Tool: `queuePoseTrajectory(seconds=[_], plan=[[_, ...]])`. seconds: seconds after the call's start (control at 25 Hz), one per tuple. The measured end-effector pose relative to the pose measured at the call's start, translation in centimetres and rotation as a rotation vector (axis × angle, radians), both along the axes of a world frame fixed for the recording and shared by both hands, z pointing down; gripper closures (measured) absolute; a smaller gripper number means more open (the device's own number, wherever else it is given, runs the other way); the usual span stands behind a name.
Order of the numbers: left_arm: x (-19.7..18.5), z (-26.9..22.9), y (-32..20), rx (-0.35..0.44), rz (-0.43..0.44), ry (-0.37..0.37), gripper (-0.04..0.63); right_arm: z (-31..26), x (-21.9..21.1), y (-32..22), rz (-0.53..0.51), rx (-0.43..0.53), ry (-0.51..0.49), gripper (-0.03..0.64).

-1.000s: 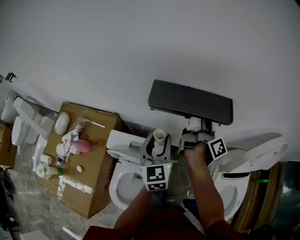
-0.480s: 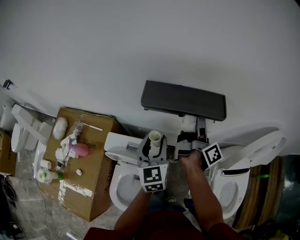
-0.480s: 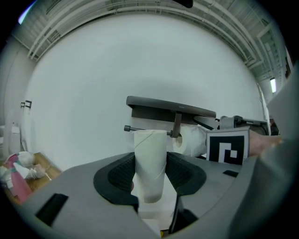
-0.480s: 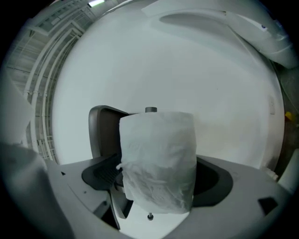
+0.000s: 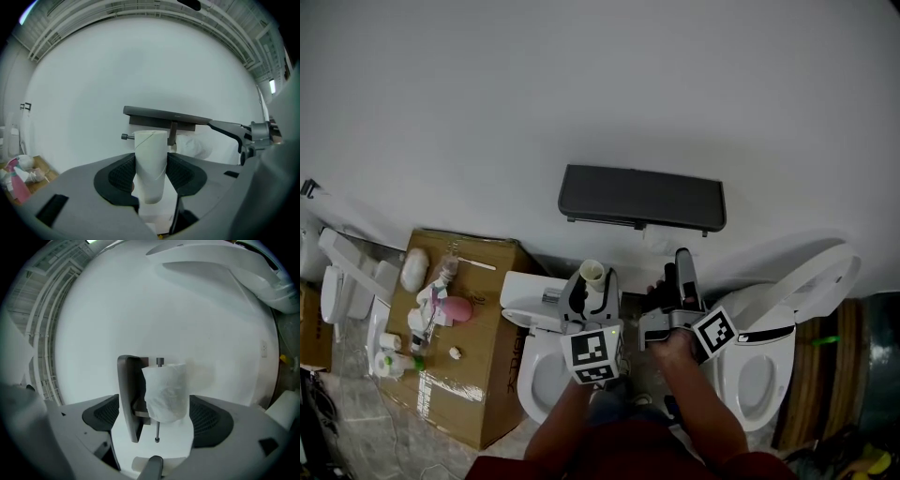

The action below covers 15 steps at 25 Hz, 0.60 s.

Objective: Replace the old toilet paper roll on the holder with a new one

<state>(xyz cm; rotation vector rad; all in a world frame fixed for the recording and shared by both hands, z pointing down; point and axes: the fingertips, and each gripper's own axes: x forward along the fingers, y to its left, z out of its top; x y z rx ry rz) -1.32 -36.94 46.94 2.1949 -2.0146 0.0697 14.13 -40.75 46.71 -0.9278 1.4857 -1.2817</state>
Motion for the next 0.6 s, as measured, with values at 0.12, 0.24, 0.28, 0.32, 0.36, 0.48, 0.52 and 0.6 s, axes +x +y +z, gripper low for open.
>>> queuePoseTrajectory(seconds=[0.12,0.24,0.28,0.32,0.36,0.48,0.52,0.6], plan=[[1.3,-0.8,0.1,0.010,0.024,-0.008,0.382,-0.7,1.5,1.6,0.005,0.014,-0.006,0.175],[2.8,-1.7,0.3,0.027,0.054,-0.018,0.382,-0.8,3.7,3.0,0.039,-0.002,-0.024,0.175],[3.2,-2.1,0.4,0.033,0.061,-0.021,0.382,-0.7,4.4,3.3,0.053,-0.012,-0.036,0.175],[3.7,-2.4,0.4,0.037,0.067,-0.023,0.382,-0.7,5.1,3.6,0.066,-0.017,-0.047,0.176],[4.0,-2.6,0.4,0.037,0.072,-0.025,0.382,-0.7,5.6,3.9,0.077,-0.018,-0.055,0.176],[5.3,-2.9,0.7,0.045,0.095,-0.033,0.382,-1.1,6.9,4.6,0.093,0.002,-0.048,0.176],[5.8,-3.0,0.9,0.049,0.103,-0.037,0.382,-1.3,7.3,4.9,0.094,0.013,-0.038,0.178],[6.5,-3.2,1.2,0.048,0.113,-0.044,0.382,-1.8,7.8,5.4,0.100,0.034,-0.020,0.187]])
